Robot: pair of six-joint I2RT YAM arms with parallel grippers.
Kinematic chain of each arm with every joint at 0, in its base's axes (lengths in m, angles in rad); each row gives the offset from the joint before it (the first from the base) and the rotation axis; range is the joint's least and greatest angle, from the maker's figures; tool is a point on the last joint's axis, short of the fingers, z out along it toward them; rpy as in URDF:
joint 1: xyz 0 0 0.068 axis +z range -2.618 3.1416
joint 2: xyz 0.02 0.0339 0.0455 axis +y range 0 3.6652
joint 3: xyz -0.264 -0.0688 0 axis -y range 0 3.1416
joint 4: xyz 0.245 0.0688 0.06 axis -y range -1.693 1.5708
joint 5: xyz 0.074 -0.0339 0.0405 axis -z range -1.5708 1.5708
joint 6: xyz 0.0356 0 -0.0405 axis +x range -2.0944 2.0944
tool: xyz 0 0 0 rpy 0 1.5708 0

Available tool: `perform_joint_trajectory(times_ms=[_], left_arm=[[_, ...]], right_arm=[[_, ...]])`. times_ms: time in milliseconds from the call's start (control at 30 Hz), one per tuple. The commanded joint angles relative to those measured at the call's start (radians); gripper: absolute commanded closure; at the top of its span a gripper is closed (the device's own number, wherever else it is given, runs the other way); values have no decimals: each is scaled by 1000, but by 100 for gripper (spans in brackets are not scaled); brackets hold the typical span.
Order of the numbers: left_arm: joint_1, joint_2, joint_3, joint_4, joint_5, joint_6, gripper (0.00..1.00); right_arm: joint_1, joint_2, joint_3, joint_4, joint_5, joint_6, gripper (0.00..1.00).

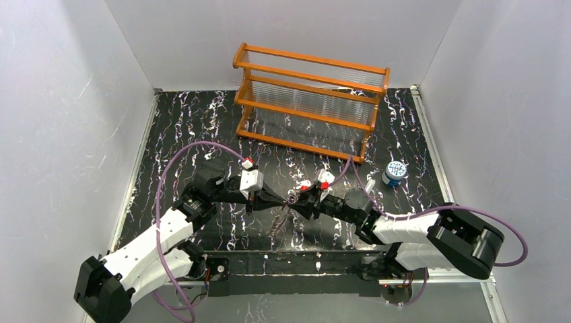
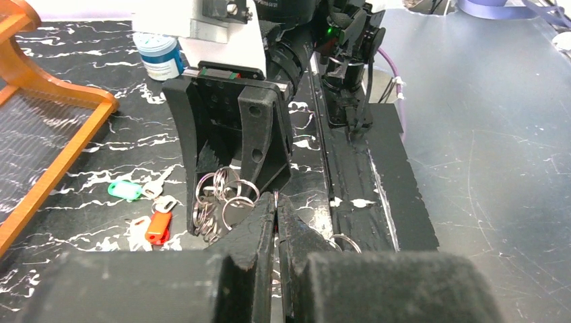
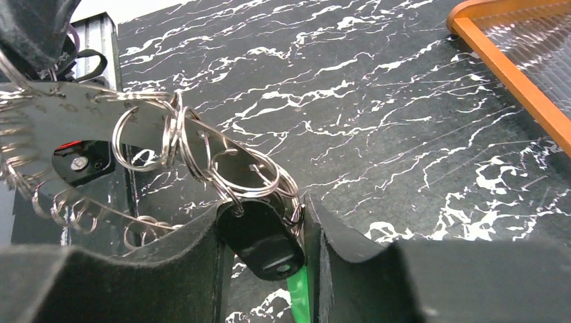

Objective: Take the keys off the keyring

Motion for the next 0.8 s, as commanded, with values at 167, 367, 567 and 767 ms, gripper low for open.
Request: perform_joint_trajectory(times_ms=[167,367,567,767], left_arm=[[6,-69,28,-112,-118,90,100],[8,-75,28,-115,-132,93,100],[6,-78,12,-45,-67,43,100],[8,-77,0,23,-10,-4,100]], right_arm=[[6,-164,-13,-129,14,-74,73],[5,-187,3,-192,-7,-84,61],[5,-150,9,-162,-8,-77,51],[6,-122,18,-138,-1,-68,38]])
